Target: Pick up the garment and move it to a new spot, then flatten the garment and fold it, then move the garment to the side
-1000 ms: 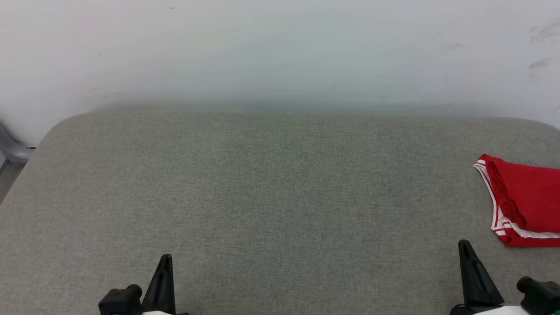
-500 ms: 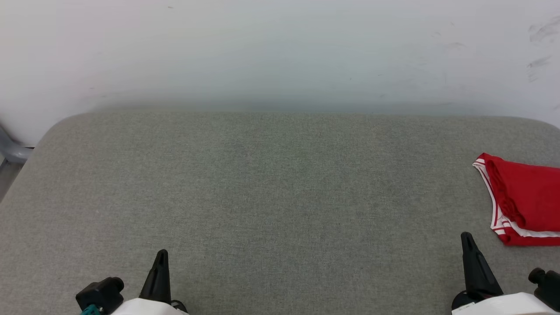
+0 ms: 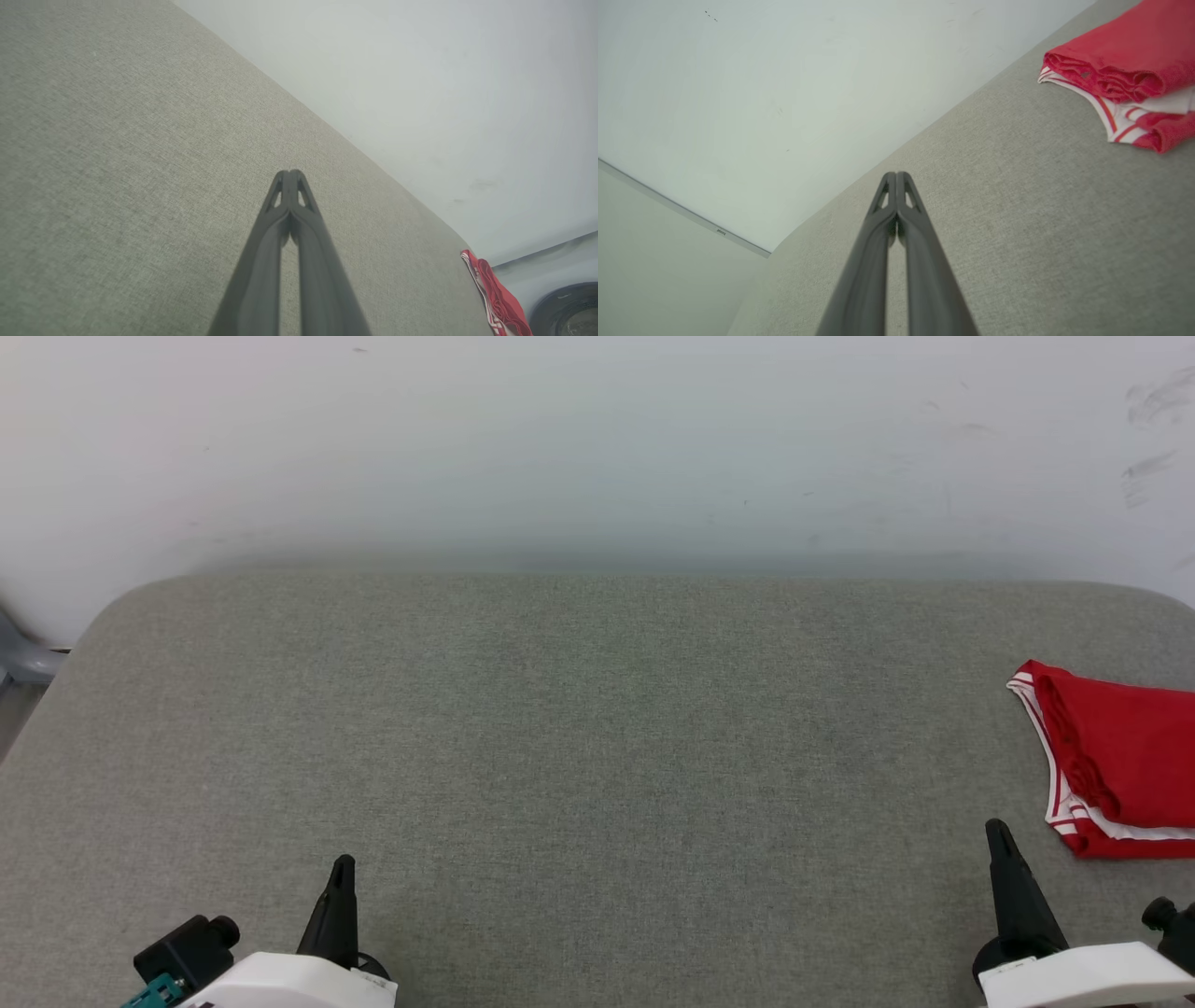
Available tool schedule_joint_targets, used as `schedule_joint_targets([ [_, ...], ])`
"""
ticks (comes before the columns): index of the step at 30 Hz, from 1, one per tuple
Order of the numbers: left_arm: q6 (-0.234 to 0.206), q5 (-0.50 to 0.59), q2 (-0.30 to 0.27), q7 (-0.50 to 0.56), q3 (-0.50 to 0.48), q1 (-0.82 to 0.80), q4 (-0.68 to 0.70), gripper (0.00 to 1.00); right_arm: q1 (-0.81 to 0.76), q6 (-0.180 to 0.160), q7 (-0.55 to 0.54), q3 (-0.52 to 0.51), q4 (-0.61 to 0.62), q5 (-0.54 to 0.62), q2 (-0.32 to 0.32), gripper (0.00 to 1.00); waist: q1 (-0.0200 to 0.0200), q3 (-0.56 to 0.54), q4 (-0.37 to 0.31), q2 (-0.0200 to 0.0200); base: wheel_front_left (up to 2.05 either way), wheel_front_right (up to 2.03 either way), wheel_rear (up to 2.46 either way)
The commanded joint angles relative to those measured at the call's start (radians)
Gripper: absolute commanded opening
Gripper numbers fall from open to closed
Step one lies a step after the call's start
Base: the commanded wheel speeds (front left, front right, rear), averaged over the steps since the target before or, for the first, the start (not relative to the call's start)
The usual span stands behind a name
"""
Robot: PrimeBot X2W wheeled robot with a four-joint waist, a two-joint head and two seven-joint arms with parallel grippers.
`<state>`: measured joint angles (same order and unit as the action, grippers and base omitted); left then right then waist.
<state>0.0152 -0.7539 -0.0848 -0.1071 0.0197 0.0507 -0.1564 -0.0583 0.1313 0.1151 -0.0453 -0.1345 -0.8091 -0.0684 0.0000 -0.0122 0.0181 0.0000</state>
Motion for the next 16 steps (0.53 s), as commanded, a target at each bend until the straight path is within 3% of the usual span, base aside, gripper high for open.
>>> schedule_joint_targets([
  [1,0.01,-0.045,-0.001,0.009,-0.01,-0.029,0.005,0.0,0.033,0.0,-0.009,-0.002,0.004,-0.043,-0.01,0.0,0.0,0.0,0.0,0.0,0.0,0.0,0.0],
  [16,0.039,-0.267,0.005,0.061,-0.038,-0.066,-0.019,0.0,0.071,0.0,-0.059,-0.009,-0.025,-0.256,-0.012,0.0,0.0,0.003,-0.004,0.0,0.0,0.0,0.0],
])
